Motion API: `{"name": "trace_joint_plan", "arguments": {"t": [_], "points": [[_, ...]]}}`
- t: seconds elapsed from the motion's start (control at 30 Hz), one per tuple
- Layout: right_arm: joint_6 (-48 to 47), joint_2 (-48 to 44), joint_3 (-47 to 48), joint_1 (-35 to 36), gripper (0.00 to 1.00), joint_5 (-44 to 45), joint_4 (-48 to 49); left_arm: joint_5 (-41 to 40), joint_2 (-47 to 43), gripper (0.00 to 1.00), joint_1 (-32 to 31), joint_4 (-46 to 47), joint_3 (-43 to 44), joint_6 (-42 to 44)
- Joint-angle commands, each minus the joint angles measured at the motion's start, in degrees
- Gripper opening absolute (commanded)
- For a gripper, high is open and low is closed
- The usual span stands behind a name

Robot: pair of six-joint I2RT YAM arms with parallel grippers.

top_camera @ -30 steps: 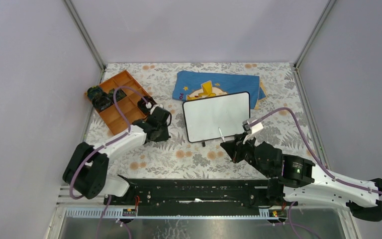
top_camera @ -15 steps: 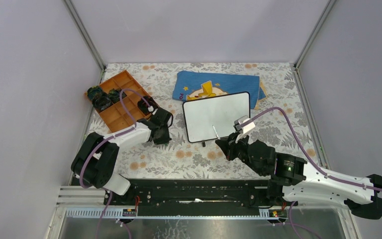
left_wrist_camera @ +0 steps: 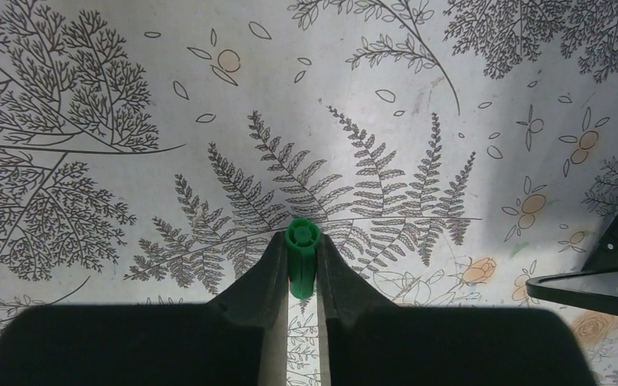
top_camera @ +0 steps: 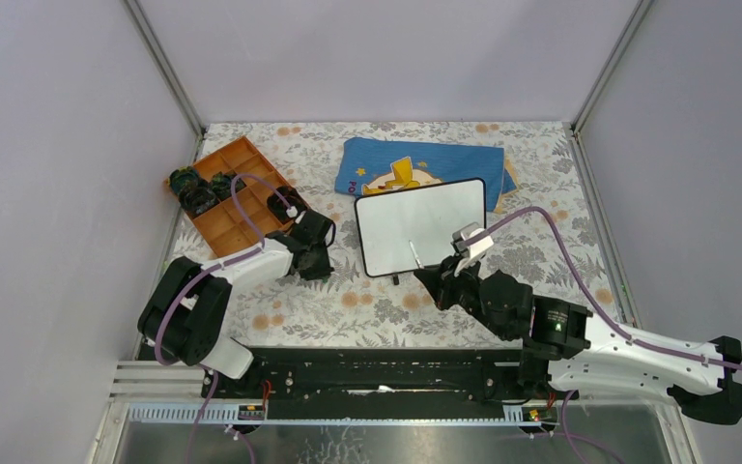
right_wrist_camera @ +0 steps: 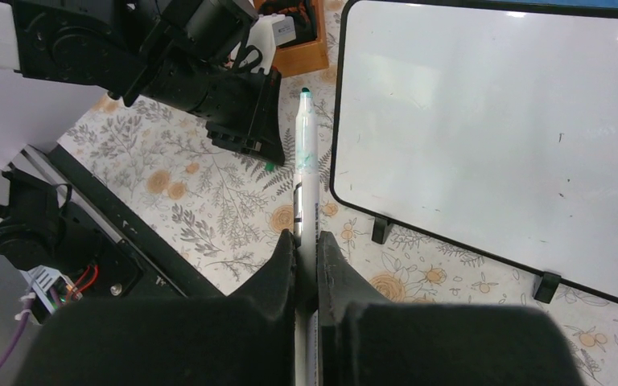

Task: Write a sentence on the whiteboard
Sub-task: Place the pen cap at the center of the board.

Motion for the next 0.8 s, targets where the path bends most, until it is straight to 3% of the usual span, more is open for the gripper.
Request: {"name": "trace_joint_plan", "arguments": {"t": [0.0,0.77], "points": [[1.9,-2.58,-0.4,0.17,0.0,-0.31,0.44,1.11,1.27,0.18,0.21,2.0,-1.4,-0.94],[3.64,-5.14,-1.8,0.16,0.0,-1.32,-1.06,-0.14,1.23,0.3,-1.0,1.65,-2.03,-1.11]]}}
